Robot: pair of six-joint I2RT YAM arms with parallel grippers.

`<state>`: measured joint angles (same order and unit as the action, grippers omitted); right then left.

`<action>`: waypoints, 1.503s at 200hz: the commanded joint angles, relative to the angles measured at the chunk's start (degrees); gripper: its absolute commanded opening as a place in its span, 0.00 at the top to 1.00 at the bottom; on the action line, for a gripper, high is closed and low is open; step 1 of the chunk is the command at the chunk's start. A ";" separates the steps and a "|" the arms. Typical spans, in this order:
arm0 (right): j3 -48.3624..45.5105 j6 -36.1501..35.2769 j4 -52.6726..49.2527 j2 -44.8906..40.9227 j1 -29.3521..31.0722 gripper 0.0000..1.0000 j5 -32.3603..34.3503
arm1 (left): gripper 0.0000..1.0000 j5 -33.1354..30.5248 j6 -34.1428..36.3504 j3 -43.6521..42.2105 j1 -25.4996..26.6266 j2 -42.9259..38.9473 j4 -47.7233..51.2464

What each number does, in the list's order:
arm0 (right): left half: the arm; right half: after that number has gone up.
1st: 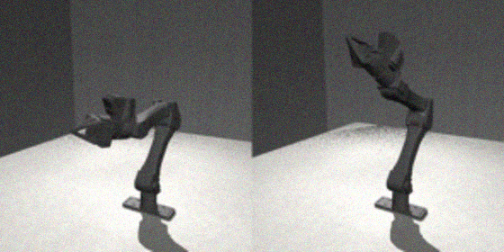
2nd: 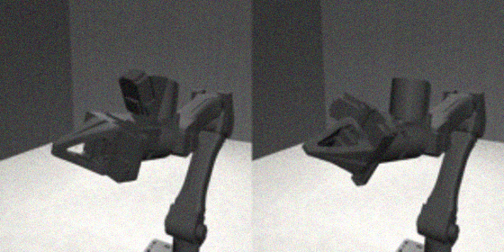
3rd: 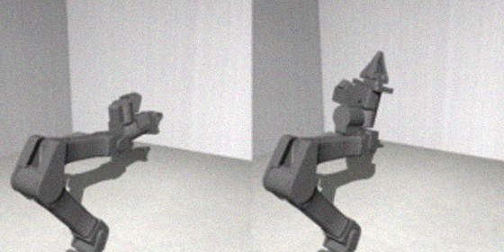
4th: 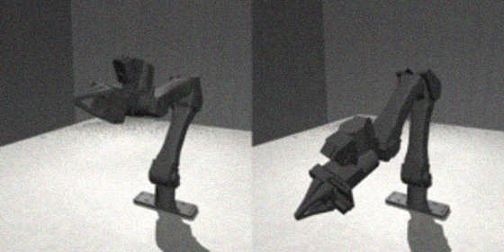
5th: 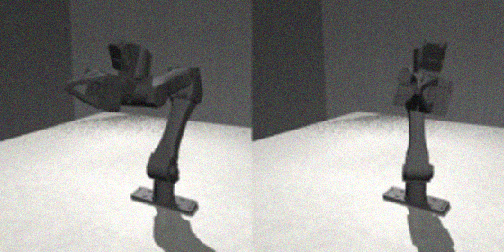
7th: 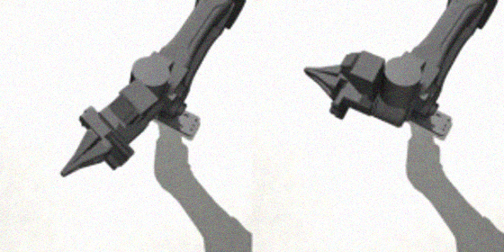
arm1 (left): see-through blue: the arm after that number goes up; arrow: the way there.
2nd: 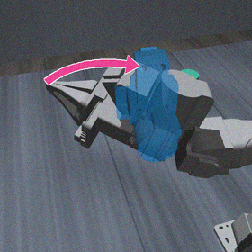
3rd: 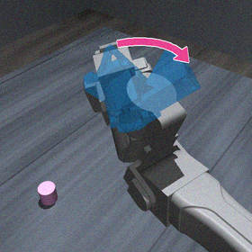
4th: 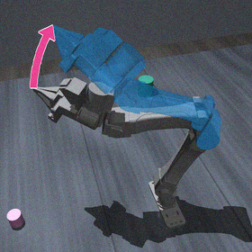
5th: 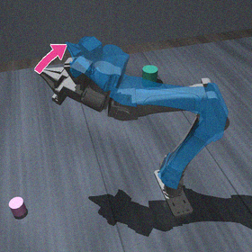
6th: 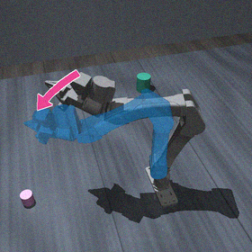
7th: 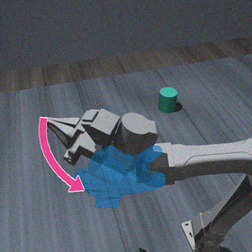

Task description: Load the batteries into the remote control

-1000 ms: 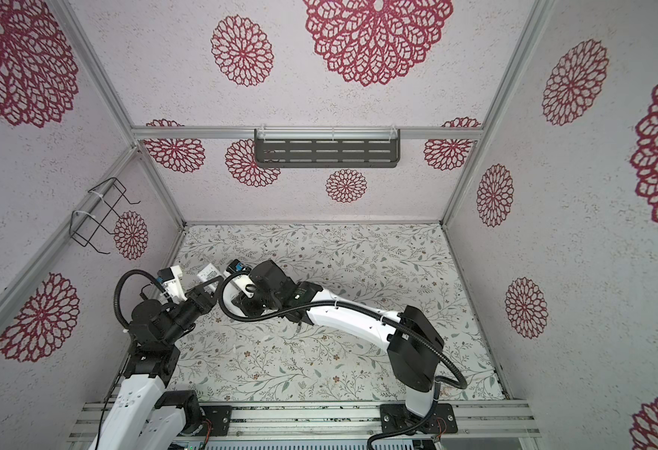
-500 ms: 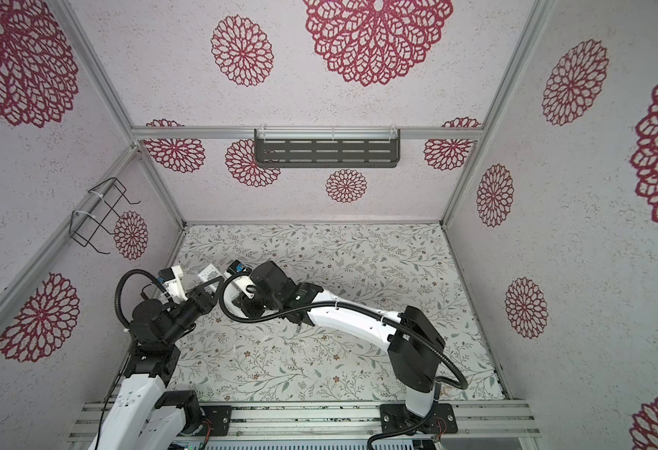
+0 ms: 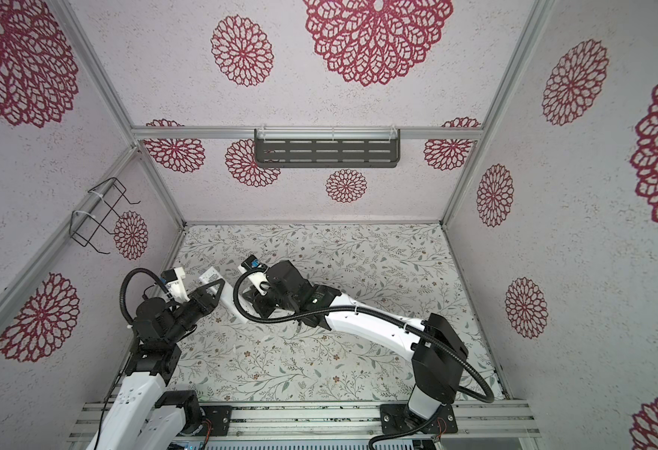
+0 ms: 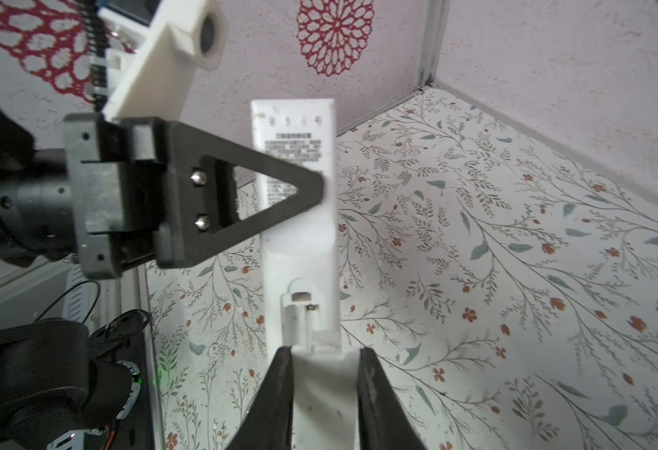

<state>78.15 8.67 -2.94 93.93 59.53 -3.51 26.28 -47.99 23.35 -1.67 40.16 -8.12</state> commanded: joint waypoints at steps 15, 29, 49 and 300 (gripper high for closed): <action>-1.04 5.88 -6.83 0.04 -6.55 0.76 9.78 | 0.89 0.28 0.88 2.31 -0.26 -0.38 -0.85; -1.93 7.64 -9.73 1.45 -9.62 0.75 10.69 | 0.89 0.43 0.80 2.18 -0.26 -0.46 -1.22; -2.65 11.44 -13.92 4.19 -14.27 0.76 10.83 | 0.89 0.52 0.70 2.06 -0.32 -0.40 -1.65; -4.36 17.27 -21.40 9.66 -19.71 0.44 19.18 | 0.88 4.71 -1.93 -0.06 -0.17 0.19 -9.11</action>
<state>76.18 25.56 -23.44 110.37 40.10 13.10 30.61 -49.58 23.51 -1.67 41.10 -14.37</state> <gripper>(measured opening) 0.560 0.213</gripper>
